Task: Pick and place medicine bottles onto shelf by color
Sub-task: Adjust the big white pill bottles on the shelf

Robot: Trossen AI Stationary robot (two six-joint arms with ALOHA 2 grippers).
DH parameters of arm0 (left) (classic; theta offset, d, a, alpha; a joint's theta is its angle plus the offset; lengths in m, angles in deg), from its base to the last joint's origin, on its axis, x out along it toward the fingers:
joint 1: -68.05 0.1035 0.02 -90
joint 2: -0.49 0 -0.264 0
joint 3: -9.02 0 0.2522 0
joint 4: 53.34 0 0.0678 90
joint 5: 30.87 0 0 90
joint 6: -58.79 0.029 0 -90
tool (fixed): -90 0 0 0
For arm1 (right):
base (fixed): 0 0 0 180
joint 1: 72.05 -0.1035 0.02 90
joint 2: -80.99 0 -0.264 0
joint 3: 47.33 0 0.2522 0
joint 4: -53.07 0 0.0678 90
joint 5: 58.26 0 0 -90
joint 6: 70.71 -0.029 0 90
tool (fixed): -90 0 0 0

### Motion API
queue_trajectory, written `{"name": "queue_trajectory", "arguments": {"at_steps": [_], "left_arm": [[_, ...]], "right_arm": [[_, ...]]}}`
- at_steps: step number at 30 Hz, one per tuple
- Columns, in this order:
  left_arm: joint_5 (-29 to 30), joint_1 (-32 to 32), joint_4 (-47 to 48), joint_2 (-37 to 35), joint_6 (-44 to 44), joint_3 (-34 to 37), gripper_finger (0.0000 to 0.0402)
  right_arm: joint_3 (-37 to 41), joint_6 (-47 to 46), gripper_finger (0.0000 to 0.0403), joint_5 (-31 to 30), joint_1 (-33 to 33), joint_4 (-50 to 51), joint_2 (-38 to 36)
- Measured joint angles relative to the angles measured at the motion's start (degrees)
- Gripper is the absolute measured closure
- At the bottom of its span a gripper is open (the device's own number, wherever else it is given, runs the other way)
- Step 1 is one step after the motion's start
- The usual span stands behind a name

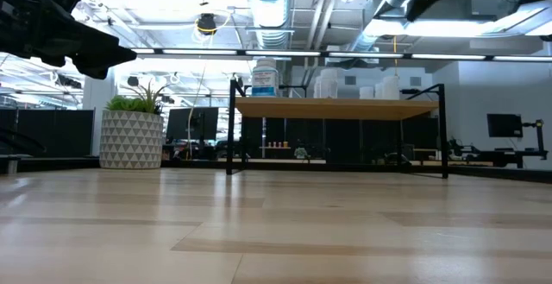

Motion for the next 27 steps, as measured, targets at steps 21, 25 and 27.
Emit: {"name": "queue_trajectory", "arguments": {"at_steps": [21,25,27], "left_arm": [[0.0,0.0,0.0,0.0,0.0,0.0,0.0191],[0.0,0.0,0.0,0.0,0.0,0.0,0.0191],[0.0,0.0,0.0,0.0,0.0,0.0,0.0191]], "right_arm": [[67.6,19.5,0.0164,12.1,7.4,-99.4,-39.7],[69.3,19.7,0.0164,24.0,14.5,-103.0,-39.9],[69.3,20.5,0.0164,29.1,17.5,-102.5,-39.9]]}}
